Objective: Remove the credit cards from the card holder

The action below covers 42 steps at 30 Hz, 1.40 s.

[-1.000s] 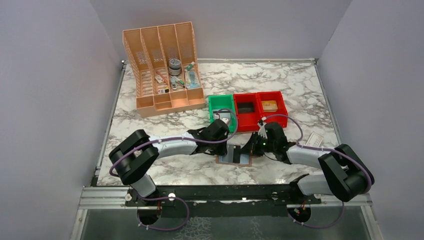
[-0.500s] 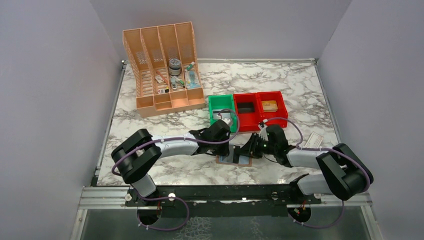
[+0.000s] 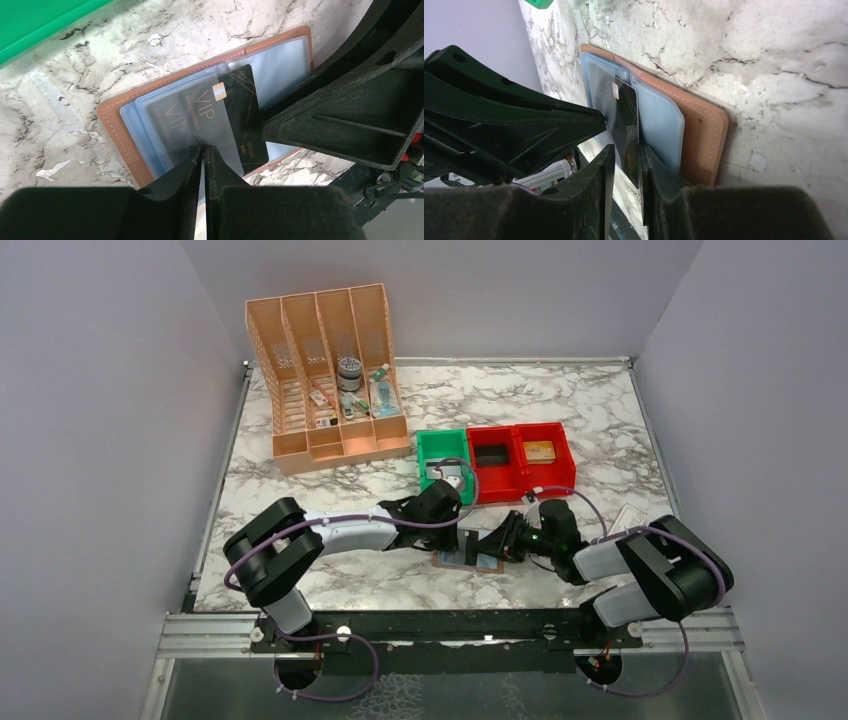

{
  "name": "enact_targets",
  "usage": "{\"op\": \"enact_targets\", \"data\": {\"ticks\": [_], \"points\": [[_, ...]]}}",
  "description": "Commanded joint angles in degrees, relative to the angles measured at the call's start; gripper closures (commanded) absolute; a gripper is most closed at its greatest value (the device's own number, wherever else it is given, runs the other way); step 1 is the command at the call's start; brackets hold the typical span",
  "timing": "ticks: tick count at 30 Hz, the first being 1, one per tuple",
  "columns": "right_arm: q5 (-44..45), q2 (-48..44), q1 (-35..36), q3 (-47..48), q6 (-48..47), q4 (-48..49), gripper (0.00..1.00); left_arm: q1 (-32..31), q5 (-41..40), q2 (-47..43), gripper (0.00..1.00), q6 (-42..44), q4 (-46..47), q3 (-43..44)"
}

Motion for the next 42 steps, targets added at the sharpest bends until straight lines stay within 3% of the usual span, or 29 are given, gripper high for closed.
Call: {"op": "enact_targets", "data": {"ticks": [1, 5, 12, 20, 30, 33, 36, 42], "points": [[-2.0, 5.5, 0.6, -1.6, 1.2, 5.9, 0.75, -0.5, -1.6, 2.4, 0.88, 0.1, -5.4, -1.1], [-5.6, 6.8, 0.6, -2.1, 2.1, 12.2, 0.78, -0.5, -1.4, 2.7, 0.89, 0.2, -5.5, -1.2], [-7.4, 3.3, 0.6, 0.4, -0.8, 9.3, 0.81, -0.5, -1.3, 3.1, 0.89, 0.1, -5.5, -1.1], [-8.2, 1.9, 0.6, 1.7, -0.9, 8.1, 0.91, -0.6, -0.4, 2.5, 0.89, 0.9, -4.7, -0.7], [-7.5, 4.9, 0.6, 3.1, 1.9, 6.7, 0.80, -0.6, 2.0, 2.2, 0.89, 1.2, -2.7, -1.0], [-6.2, 5.2, 0.6, 3.2, 1.9, 6.8, 0.86, -0.6, 2.2, 2.2, 0.89, 1.3, -2.5, -1.0], [-7.3, 5.6, 0.6, 4.4, 0.4, 7.1, 0.97, -0.6, 1.4, 1.8, 0.89, 1.6, -2.6, -1.1], [-3.1, 1.4, 0.6, 5.8, -2.9, -2.8, 0.99, -0.6, -0.2, 0.4, 0.89, 1.6, -3.4, -1.2]]}}
